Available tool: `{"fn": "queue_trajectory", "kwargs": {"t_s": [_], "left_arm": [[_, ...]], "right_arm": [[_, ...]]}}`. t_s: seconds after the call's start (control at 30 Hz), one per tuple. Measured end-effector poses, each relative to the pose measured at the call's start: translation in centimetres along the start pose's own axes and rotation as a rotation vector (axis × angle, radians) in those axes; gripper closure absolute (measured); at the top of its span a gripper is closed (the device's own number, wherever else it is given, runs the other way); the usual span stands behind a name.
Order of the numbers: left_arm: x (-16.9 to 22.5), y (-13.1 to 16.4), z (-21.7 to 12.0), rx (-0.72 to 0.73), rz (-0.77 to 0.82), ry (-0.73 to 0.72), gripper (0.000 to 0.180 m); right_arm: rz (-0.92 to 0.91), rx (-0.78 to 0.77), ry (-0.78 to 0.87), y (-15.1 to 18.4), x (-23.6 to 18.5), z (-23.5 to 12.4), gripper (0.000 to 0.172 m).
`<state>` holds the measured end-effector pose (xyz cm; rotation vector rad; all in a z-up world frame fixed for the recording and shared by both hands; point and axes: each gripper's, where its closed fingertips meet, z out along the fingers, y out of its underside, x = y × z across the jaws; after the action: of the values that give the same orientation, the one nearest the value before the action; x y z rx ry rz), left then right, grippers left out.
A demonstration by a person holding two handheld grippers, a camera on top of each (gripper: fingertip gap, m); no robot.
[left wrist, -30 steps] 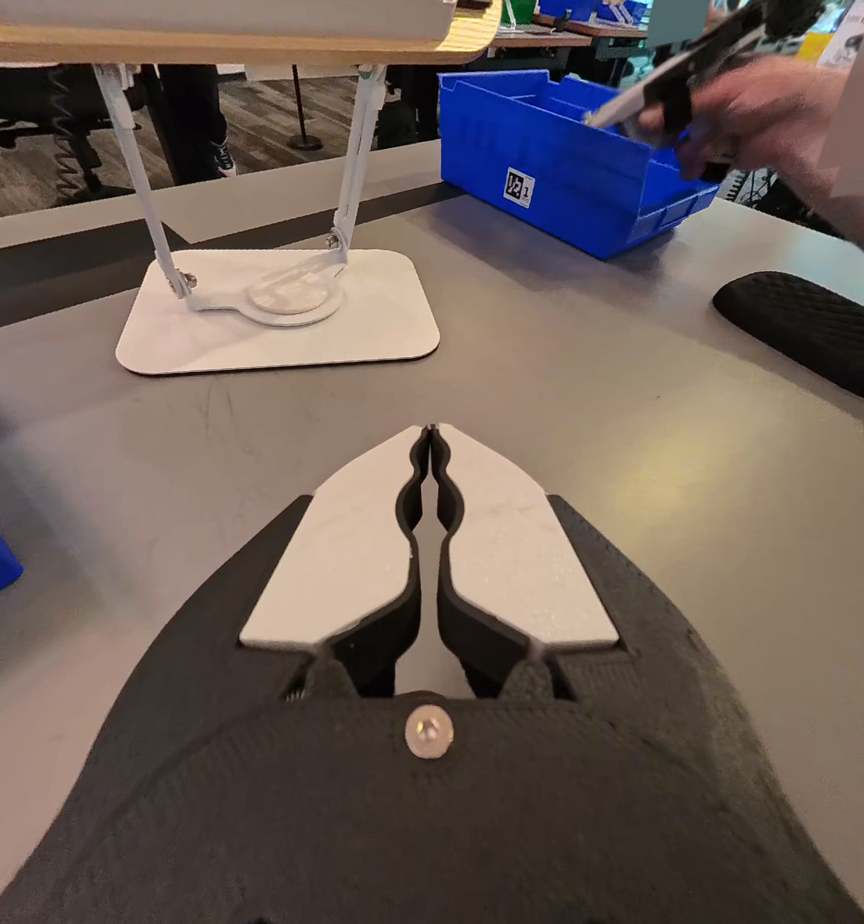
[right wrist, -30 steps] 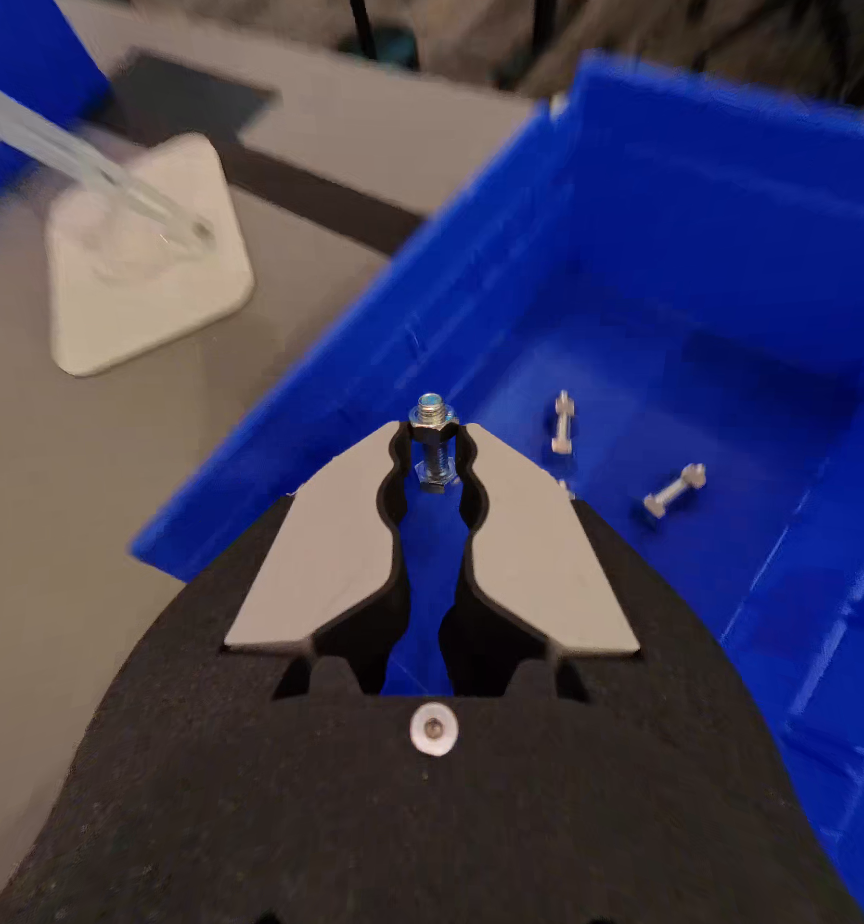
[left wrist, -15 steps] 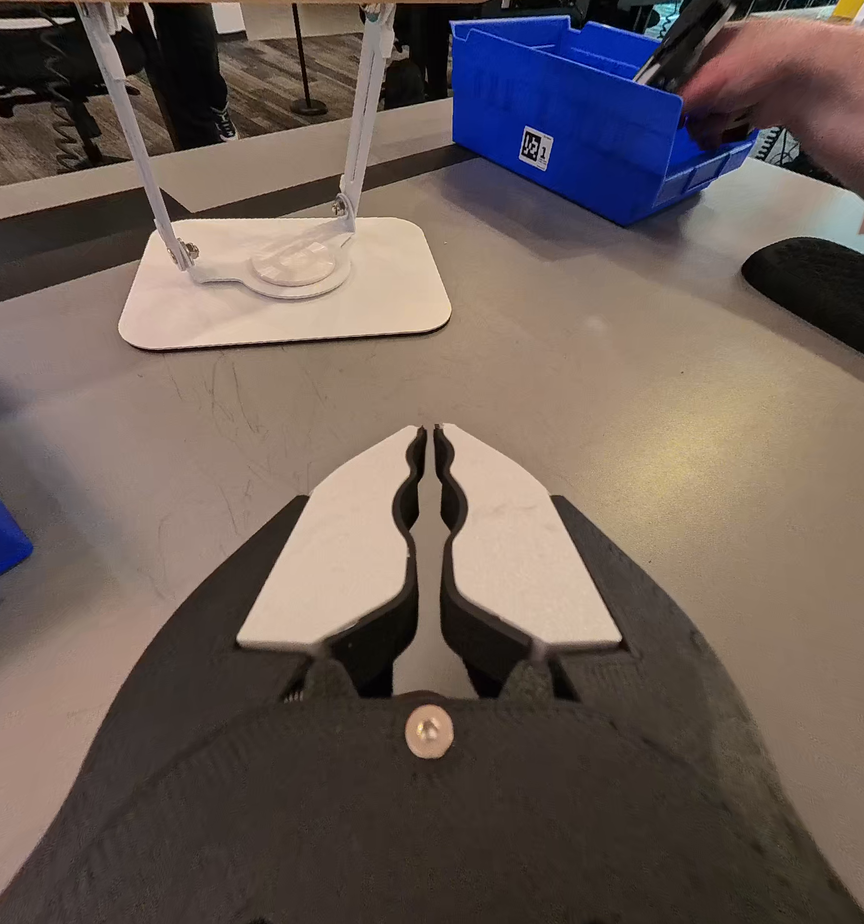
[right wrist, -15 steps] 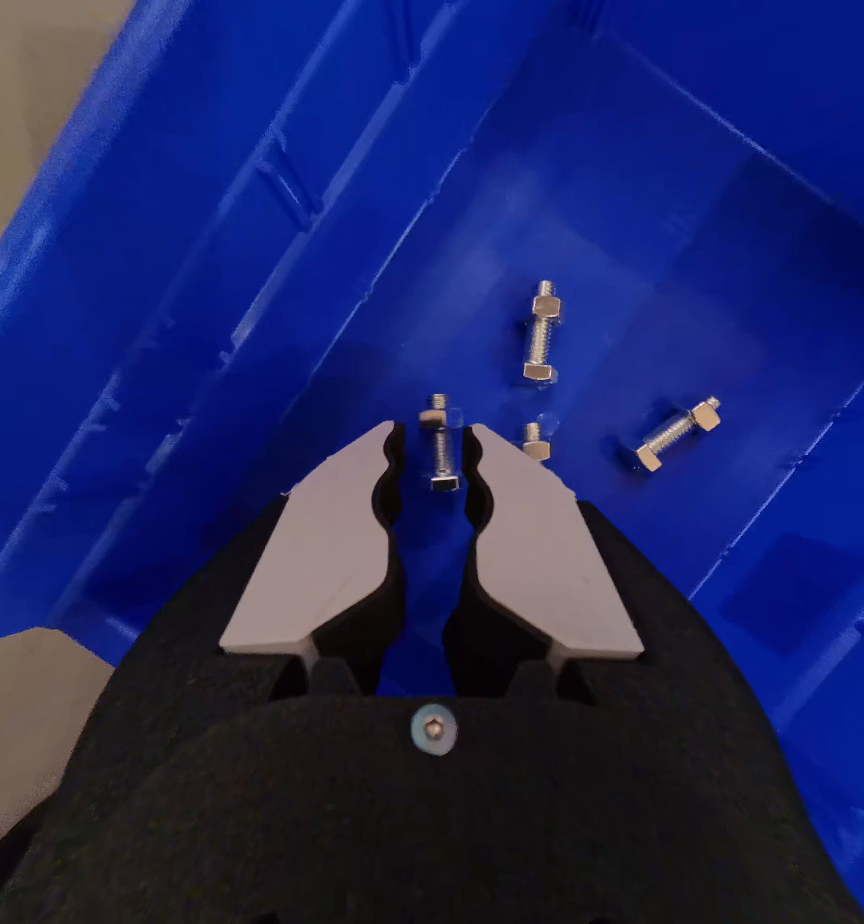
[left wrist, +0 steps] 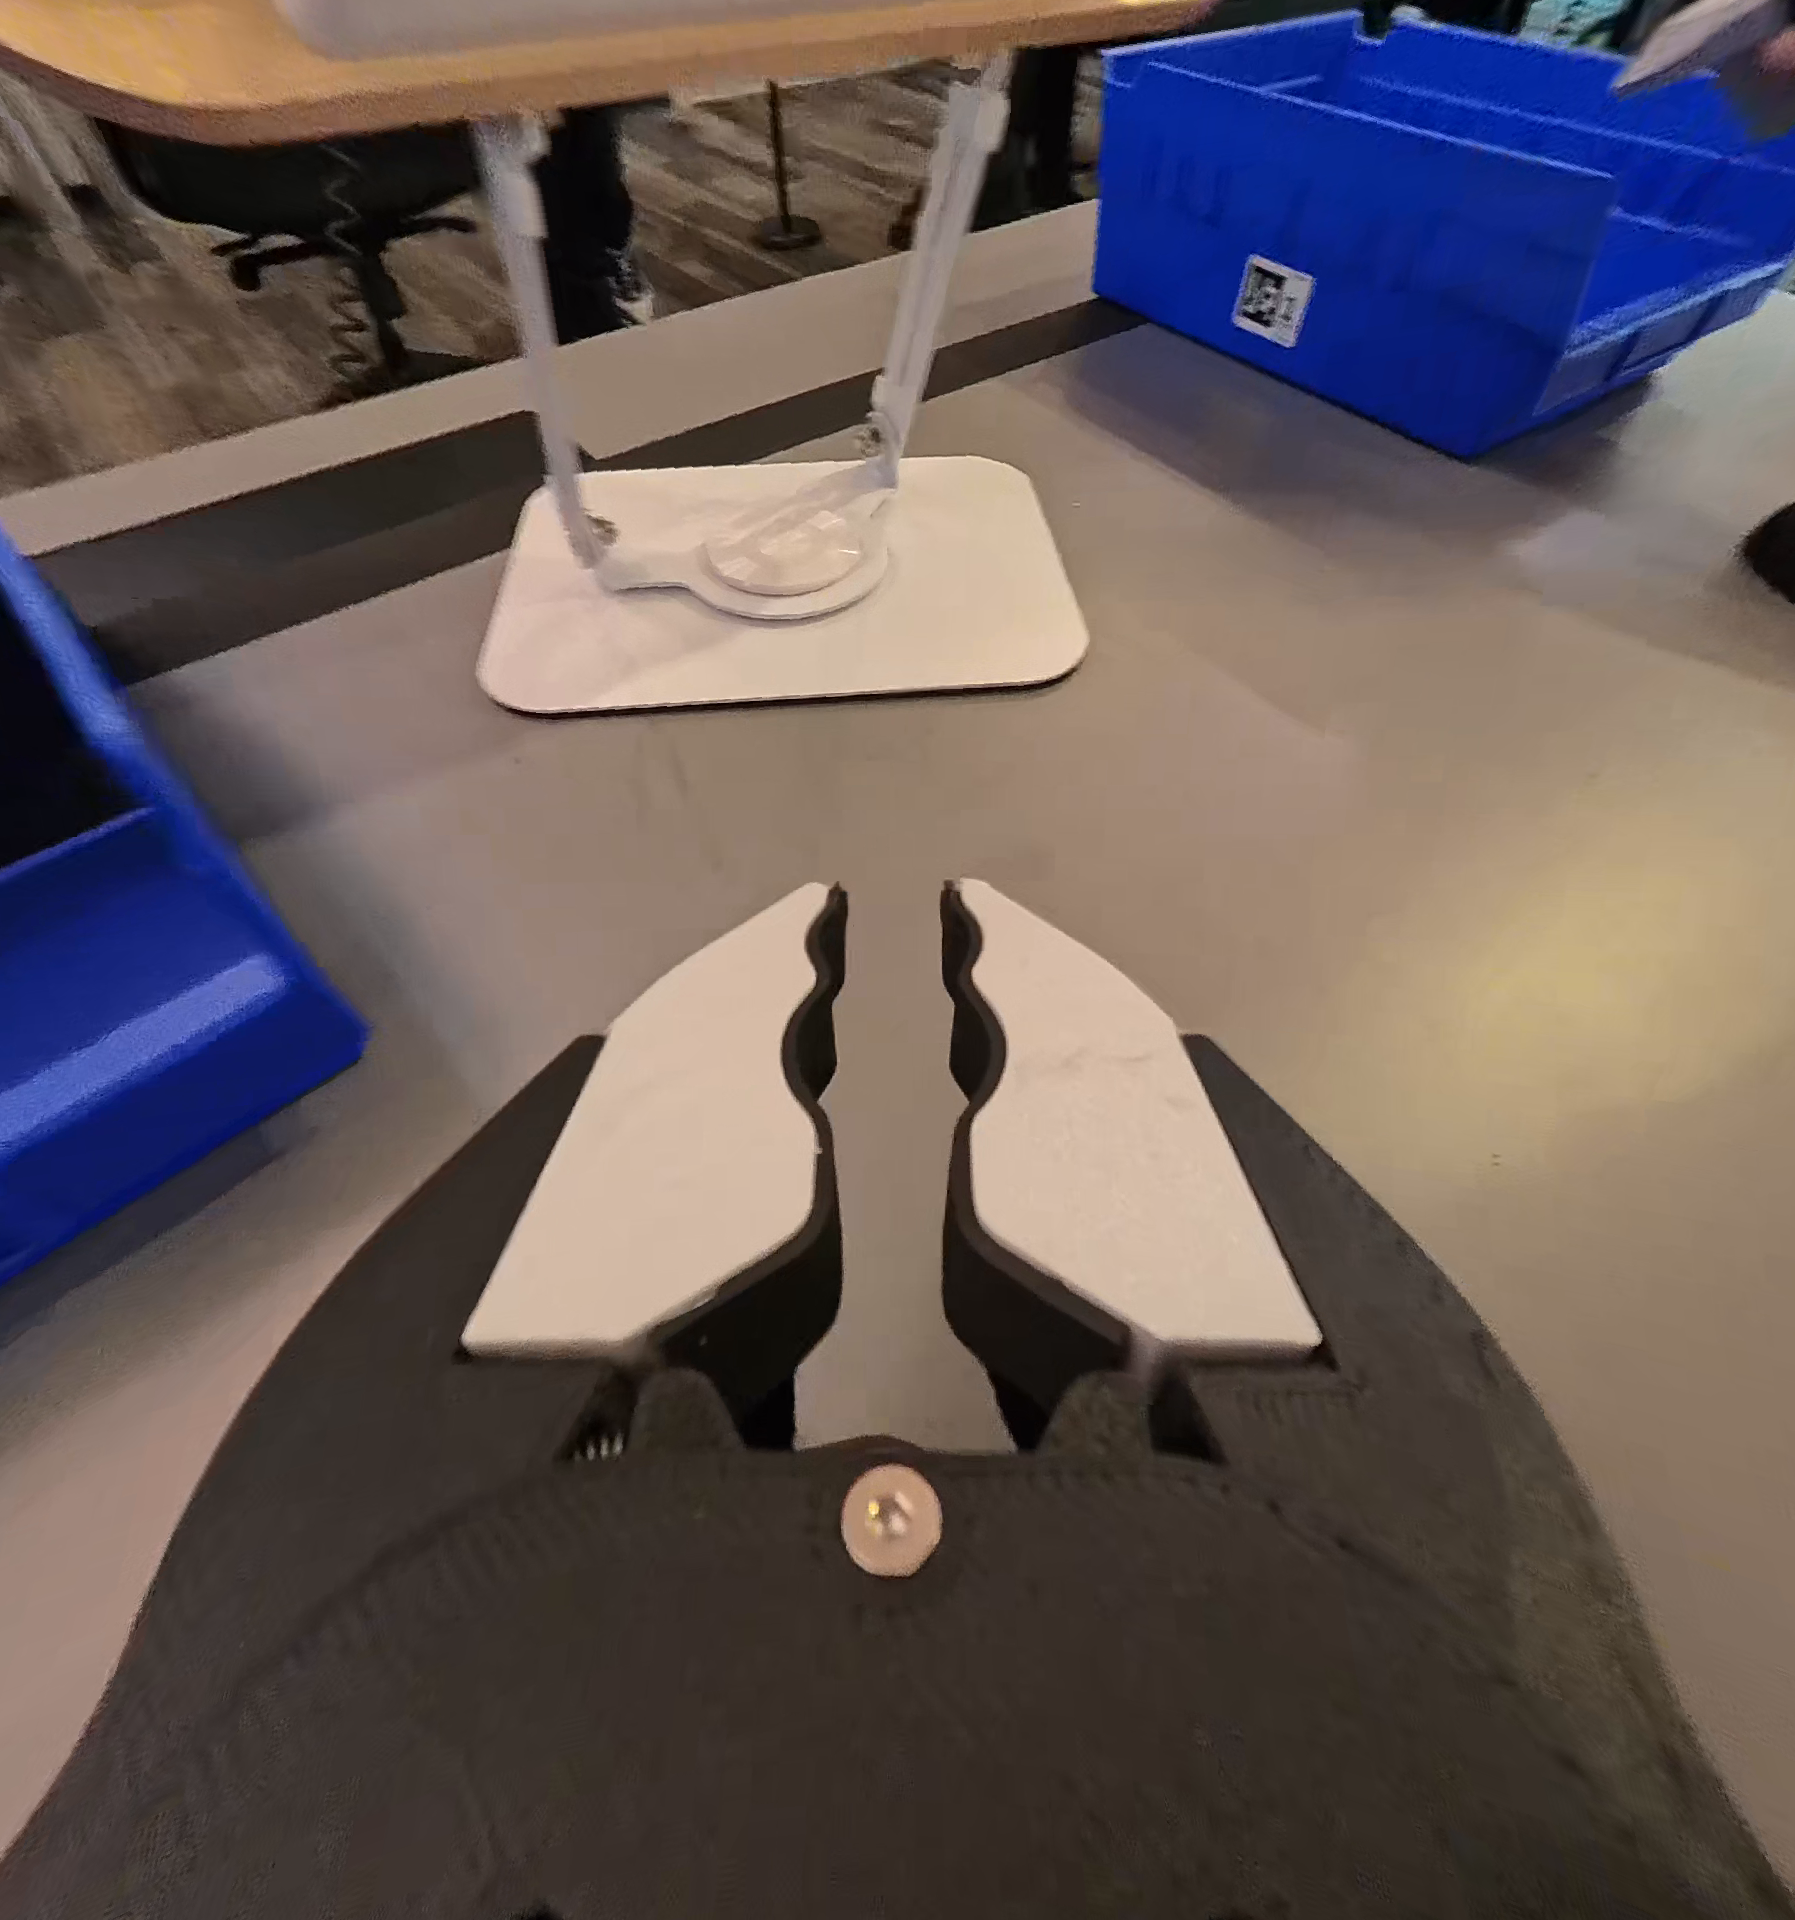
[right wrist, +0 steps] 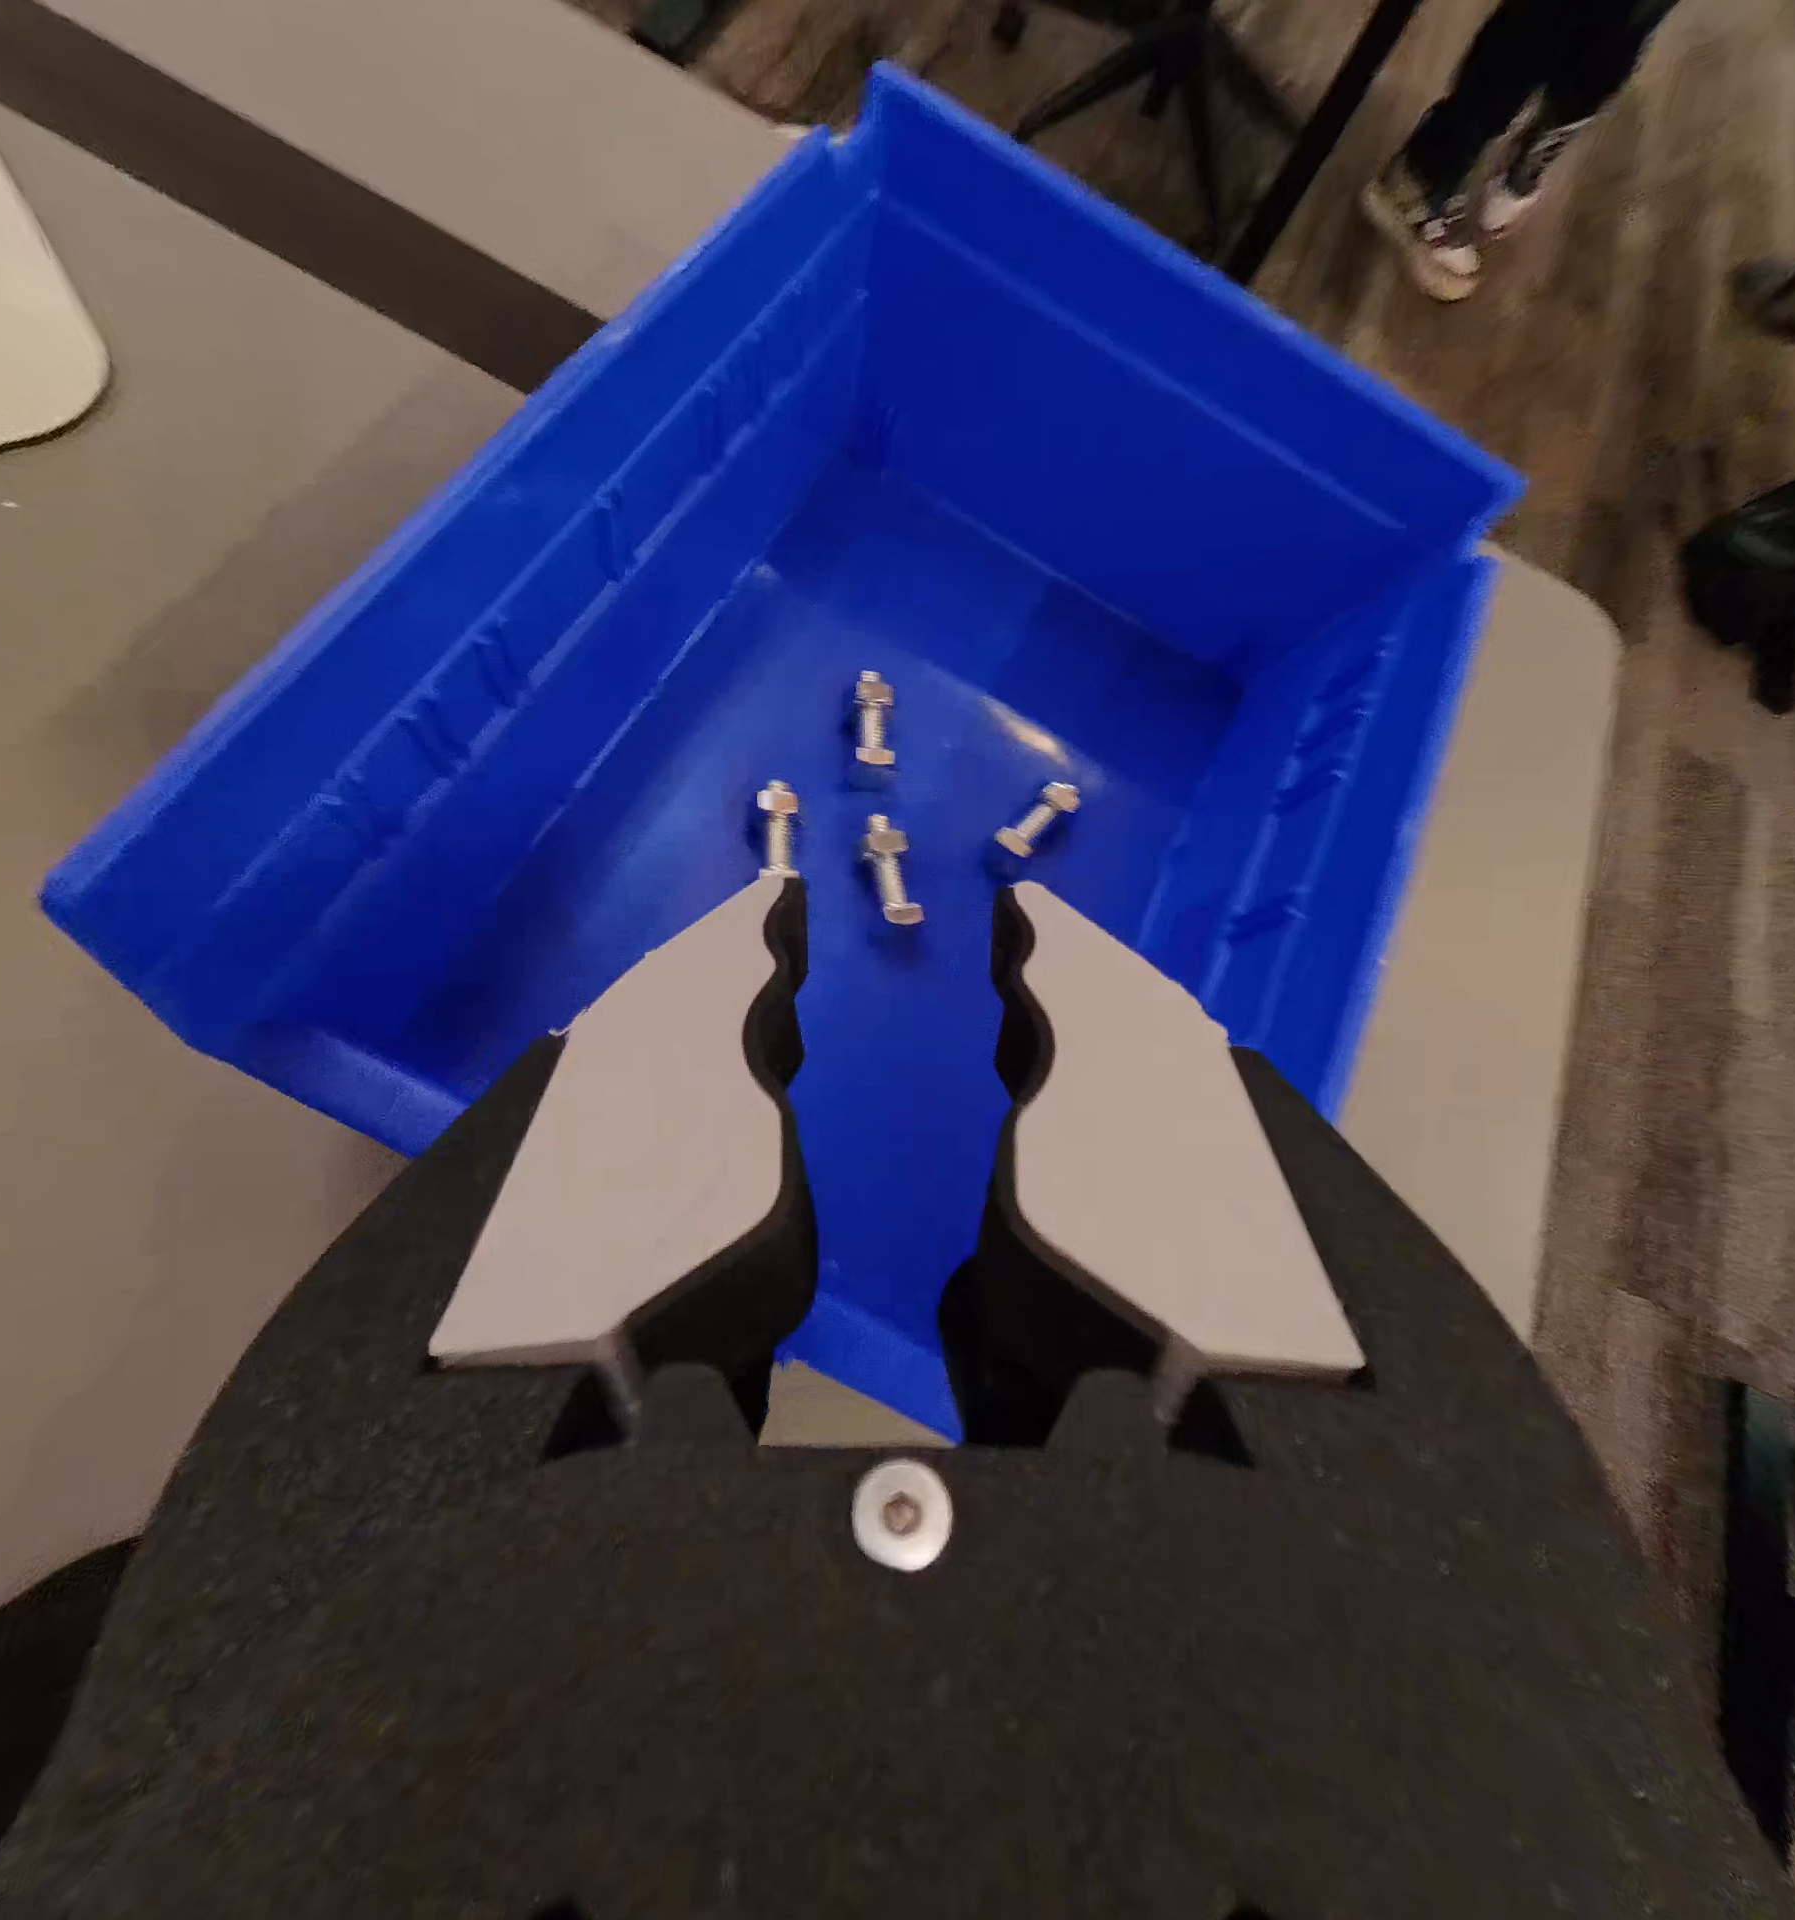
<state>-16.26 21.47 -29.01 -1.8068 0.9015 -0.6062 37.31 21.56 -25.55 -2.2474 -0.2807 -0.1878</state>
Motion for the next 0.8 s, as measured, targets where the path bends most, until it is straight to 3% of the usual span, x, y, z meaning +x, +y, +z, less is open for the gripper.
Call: {"fn": "queue_trajectory", "kwargs": {"t_s": [0.2, 0.33, 0.47, 0.63, 0.77, 0.8], "left_arm": [[-6.5, -1.1, -4.4, 0.016, -0.007, -0.253, 0.149], [-13.1, -1.1, -9.0, -0.001, -0.039, -0.509, 0.133], [-18.9, 0.1, -12.5, -0.001, -0.124, -0.663, 0.124], [-24.7, 2.1, -13.6, -0.06, -0.192, -0.747, 0.112], [-27.8, 4.1, -12.0, -0.142, -0.225, -0.692, 0.118], [-27.8, 4.3, -11.0, -0.13, -0.242, -0.617, 0.13]], "right_arm": [[0.012, 0.031, 0.226, 2.7, 4.6, -2.6, 0.125], [0.052, 0.006, 0.293, 5.0, 6.5, -2.9, 0.121], [0.107, 0.003, 0.313, 6.3, 7.3, -2.4, 0.12], [0.179, -0.024, 0.247, 7.6, 6.6, -0.7, 0.121], [0.246, -0.009, 0.17, 7.9, 6.0, 0.2, 0.13], [0.26, -0.014, 0.152, 8.0, 6.0, 0.4, 0.13]]}}
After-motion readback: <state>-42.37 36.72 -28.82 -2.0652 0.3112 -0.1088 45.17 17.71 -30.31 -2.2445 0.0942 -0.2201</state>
